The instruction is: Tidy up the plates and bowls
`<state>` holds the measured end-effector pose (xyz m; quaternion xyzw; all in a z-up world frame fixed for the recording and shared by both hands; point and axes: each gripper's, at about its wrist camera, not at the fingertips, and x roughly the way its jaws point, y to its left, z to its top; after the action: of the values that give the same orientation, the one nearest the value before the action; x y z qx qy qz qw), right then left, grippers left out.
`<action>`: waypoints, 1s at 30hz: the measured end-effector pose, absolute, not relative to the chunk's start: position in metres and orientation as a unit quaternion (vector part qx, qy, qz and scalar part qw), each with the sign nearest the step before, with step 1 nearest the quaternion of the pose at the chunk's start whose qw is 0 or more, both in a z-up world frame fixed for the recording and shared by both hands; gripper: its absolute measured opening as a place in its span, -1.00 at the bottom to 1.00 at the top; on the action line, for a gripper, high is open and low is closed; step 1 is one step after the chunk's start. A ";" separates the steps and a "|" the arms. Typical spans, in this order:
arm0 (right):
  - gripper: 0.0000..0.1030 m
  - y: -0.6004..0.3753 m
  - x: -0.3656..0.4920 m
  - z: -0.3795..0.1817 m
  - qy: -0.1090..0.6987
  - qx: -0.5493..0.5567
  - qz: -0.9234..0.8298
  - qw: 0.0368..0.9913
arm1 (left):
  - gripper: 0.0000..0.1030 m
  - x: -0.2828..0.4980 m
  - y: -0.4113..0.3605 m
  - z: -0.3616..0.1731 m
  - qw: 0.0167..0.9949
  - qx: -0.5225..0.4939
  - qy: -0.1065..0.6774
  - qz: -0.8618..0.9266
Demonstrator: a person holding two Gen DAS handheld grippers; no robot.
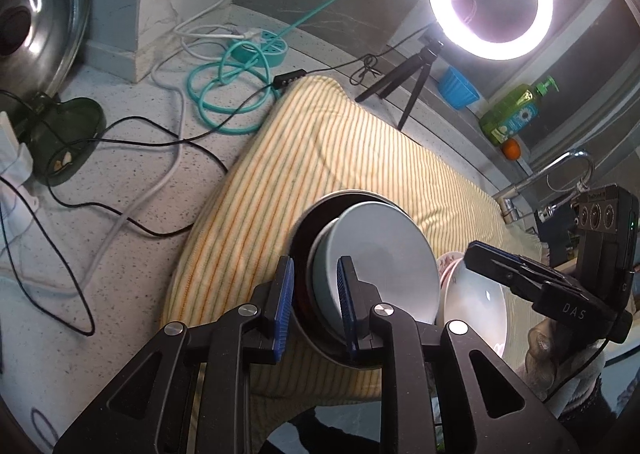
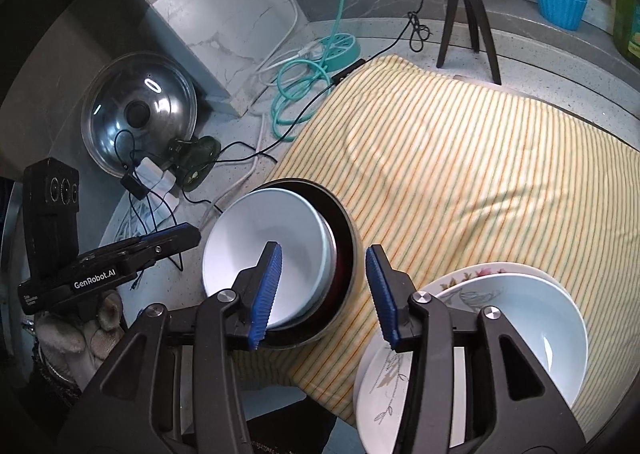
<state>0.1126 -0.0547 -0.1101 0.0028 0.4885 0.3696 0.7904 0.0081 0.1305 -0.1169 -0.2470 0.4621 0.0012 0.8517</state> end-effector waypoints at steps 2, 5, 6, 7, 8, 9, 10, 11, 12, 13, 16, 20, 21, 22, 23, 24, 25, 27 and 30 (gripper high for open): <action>-0.12 -0.061 0.115 -0.111 0.490 0.011 0.364 0.792 | -0.60 0.007 0.133 -0.118 0.851 -0.253 0.460 0.006; -0.12 -0.069 0.119 -0.115 0.496 0.023 0.354 0.793 | -0.60 0.006 0.137 -0.124 0.848 -0.258 0.464 0.009; -0.12 -0.071 0.120 -0.117 0.498 0.026 0.351 0.793 | -0.60 0.006 0.138 -0.125 0.846 -0.260 0.465 0.010; -0.12 -0.074 0.122 -0.120 0.502 0.030 0.347 0.792 | -0.60 0.006 0.138 -0.127 0.845 -0.262 0.466 0.011; -0.12 -0.074 0.124 -0.122 0.505 0.034 0.345 0.790 | -0.60 0.006 0.139 -0.130 0.844 -0.264 0.467 0.011; -0.12 -0.075 0.125 -0.126 0.510 0.039 0.343 0.788 | -0.60 0.006 0.139 -0.131 0.842 -0.267 0.468 0.011; -0.12 -0.076 0.126 -0.128 0.514 0.042 0.343 0.785 | -0.60 0.006 0.139 -0.133 0.841 -0.269 0.469 0.010; -0.12 -0.075 0.126 -0.130 0.517 0.042 0.343 0.783 | -0.60 0.006 0.139 -0.135 0.839 -0.272 0.470 0.009; -0.12 -0.075 0.126 -0.133 0.520 0.043 0.343 0.781 | -0.60 0.006 0.139 -0.136 0.839 -0.273 0.471 0.009; -0.12 -0.074 0.127 -0.135 0.523 0.044 0.344 0.778 | -0.60 0.007 0.138 -0.137 0.838 -0.274 0.472 0.008; -0.17 -0.073 0.128 -0.142 0.532 0.053 0.344 0.772 | -0.61 0.009 0.138 -0.140 0.835 -0.276 0.475 0.004; -0.36 -0.070 0.129 -0.148 0.542 0.060 0.348 0.762 | -0.61 0.009 0.140 -0.144 0.833 -0.277 0.479 0.006; -0.37 -0.069 0.129 -0.150 0.543 0.057 0.349 0.762 | -0.61 0.010 0.141 -0.146 0.832 -0.278 0.480 0.005; -0.38 -0.068 0.129 -0.150 0.543 0.056 0.349 0.762 | -0.61 0.010 0.141 -0.147 0.831 -0.279 0.481 0.004; -0.38 -0.067 0.128 -0.151 0.544 0.055 0.350 0.761 | -0.61 0.010 0.141 -0.148 0.830 -0.279 0.483 0.004; -0.40 -0.065 0.128 -0.152 0.545 0.055 0.351 0.760 | -0.62 0.011 0.142 -0.150 0.829 -0.280 0.485 0.004; -0.46 -0.063 0.128 -0.153 0.546 0.053 0.352 0.758 | -0.62 0.011 0.142 -0.150 0.828 -0.280 0.485 0.004; -0.53 -0.059 0.128 -0.157 0.549 0.050 0.352 0.756 | -0.62 0.012 0.142 -0.153 0.827 -0.281 0.486 0.004; -0.59 -0.056 0.128 -0.161 0.556 0.050 0.353 0.751 | -0.62 0.013 0.142 -0.155 0.826 -0.283 0.488 0.002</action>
<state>0.1282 -0.0560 -0.1609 0.0497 0.5557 0.3534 0.7509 0.0128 0.1422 -0.1554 -0.2828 0.4877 0.0018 0.8259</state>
